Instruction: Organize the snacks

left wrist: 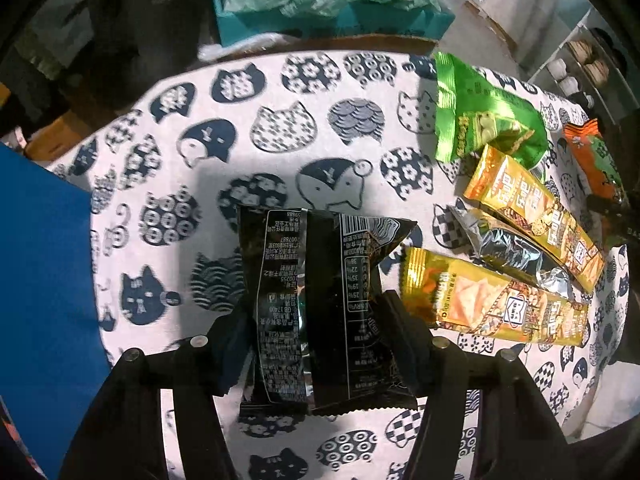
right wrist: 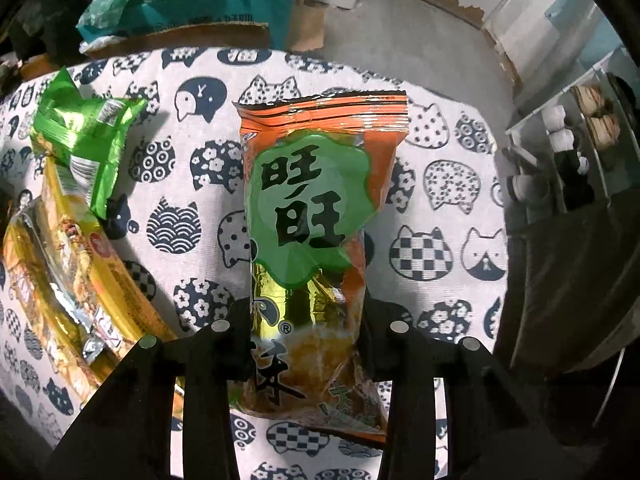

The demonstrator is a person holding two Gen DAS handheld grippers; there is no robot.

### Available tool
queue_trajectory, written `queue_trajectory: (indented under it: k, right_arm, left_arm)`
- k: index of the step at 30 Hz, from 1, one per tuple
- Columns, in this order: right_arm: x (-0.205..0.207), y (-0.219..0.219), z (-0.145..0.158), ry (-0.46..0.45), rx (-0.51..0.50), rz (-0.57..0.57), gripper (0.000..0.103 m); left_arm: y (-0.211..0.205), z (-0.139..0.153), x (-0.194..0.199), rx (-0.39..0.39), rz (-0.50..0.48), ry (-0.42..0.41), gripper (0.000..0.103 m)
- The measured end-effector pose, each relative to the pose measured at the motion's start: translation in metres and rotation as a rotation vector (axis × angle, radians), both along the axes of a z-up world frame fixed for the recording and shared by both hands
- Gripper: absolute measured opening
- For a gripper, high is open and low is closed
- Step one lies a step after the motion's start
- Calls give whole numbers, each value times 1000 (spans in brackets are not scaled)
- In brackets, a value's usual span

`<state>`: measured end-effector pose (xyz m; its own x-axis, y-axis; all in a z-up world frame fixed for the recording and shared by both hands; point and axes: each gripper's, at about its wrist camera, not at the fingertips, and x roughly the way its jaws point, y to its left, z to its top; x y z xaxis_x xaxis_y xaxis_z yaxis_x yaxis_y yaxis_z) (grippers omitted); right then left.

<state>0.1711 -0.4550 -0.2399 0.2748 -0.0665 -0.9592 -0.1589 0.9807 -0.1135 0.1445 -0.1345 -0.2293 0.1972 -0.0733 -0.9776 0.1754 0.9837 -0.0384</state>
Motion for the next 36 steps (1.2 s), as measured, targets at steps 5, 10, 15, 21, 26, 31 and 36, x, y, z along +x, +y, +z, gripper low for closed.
queue_trajectory:
  k: [5,10,15,21,26,31,36]
  right_arm:
    - [-8,0,20,-20,27,3,37]
    - [-22,11,42,-55,33,28,37]
    - [-32,24,60,-86,41,50,37]
    - [-45,44,83,-127,85,73,37]
    - [-55,70,102,-155,117,104,37]
    - [-64,98,120,-186,144,145,37]
    - [-69,121,136,-208,162,181,37]
  left_arm:
    - [7,23,-4,13,-8,-42,63]
    - [10,51,-16,53,-47,-115,63]
    - [14,73,-30,81,-77,-174,63]
    - [23,97,-48,105,-109,-237,63]
    - [33,114,-61,117,-119,-282,63]
    - [44,127,-74,141,-132,-341,63]
    - [56,137,-86,144,-128,-368,63]
